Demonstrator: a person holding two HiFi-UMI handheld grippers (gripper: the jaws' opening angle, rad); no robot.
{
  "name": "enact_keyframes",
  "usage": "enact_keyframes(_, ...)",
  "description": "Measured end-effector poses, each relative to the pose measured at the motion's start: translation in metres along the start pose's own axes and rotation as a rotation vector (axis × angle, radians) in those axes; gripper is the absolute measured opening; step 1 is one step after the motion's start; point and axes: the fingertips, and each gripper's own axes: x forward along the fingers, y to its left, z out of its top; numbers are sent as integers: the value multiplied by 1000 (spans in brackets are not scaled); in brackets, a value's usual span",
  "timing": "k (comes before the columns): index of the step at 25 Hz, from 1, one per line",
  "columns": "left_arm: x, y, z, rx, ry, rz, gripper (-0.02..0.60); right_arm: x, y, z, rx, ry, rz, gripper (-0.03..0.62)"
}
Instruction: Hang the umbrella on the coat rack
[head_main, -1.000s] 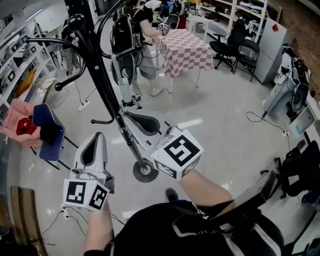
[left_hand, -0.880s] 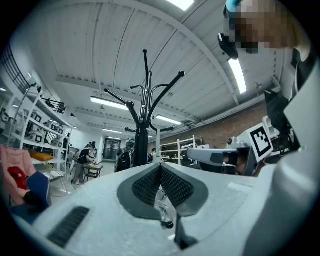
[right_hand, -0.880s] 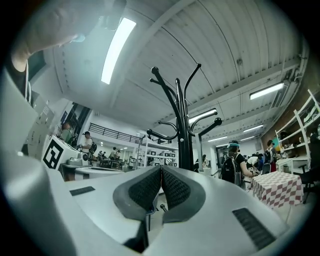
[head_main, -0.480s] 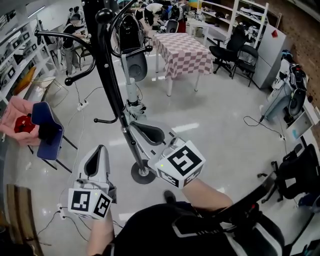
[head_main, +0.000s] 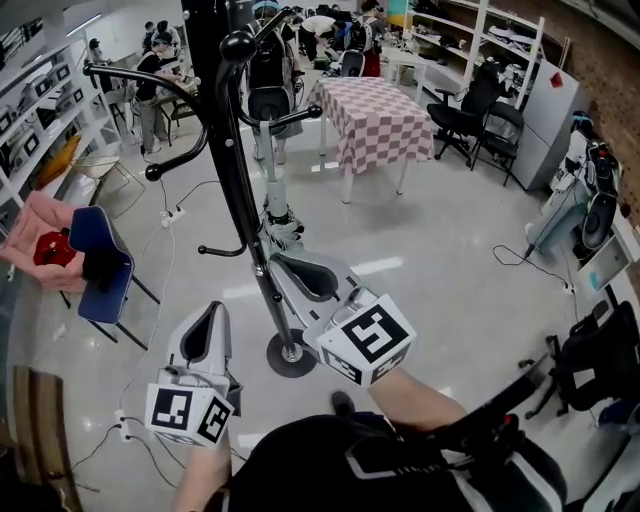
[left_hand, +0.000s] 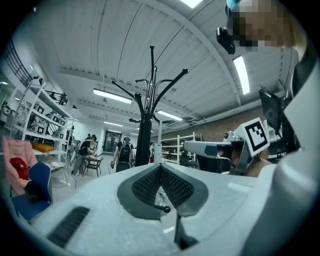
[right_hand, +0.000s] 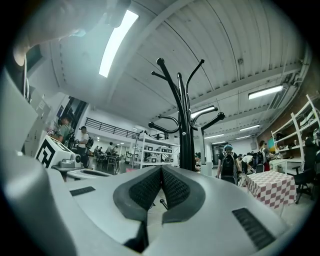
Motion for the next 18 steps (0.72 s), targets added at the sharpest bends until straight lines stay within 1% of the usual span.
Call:
enact_keyframes(8, 8, 3, 7, 4, -16, -5, 11, 3, -9, -2, 6, 0, -15, 8)
enact_keyframes(13, 15, -6, 9, 29, -20, -5, 11, -3, -18, -4, 13, 3, -16, 8)
enact_keyframes(18, 18, -3, 3, 7, -12, -9, 11, -1, -20, -13, 22, 25, -20, 8)
